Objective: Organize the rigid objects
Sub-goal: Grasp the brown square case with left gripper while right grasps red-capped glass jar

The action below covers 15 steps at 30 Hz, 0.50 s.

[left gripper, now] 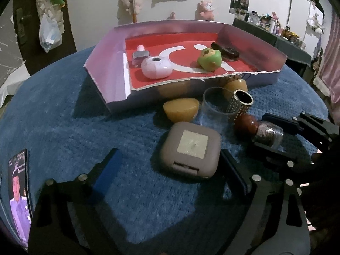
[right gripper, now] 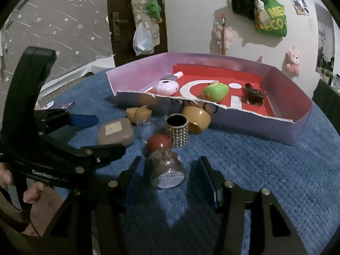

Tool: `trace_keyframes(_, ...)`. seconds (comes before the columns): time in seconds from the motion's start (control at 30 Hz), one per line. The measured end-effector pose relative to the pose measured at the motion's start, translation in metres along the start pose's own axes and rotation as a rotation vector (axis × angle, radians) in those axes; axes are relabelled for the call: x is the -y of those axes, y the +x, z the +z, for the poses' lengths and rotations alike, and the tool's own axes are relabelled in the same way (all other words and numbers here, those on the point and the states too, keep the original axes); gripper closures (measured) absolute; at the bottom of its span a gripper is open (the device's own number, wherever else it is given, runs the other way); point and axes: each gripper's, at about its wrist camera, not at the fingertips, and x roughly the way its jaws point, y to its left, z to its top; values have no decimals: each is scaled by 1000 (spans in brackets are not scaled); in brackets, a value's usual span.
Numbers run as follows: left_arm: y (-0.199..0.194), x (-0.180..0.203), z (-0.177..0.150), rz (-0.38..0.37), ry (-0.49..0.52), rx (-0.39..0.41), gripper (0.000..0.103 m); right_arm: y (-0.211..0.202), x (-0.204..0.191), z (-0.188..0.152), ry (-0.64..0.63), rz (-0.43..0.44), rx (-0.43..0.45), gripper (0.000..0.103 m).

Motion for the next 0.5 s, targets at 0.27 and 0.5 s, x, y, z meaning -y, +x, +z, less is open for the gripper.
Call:
trace_keyframes(0.27, -2, 10, 4, -24, 27, 21, 51, 2, -6, 0, -19, 6, 7, 68)
trace_keyframes(0.5, -4, 13, 5, -16, 32, 19, 54, -2, -3, 0, 3, 25, -18, 69)
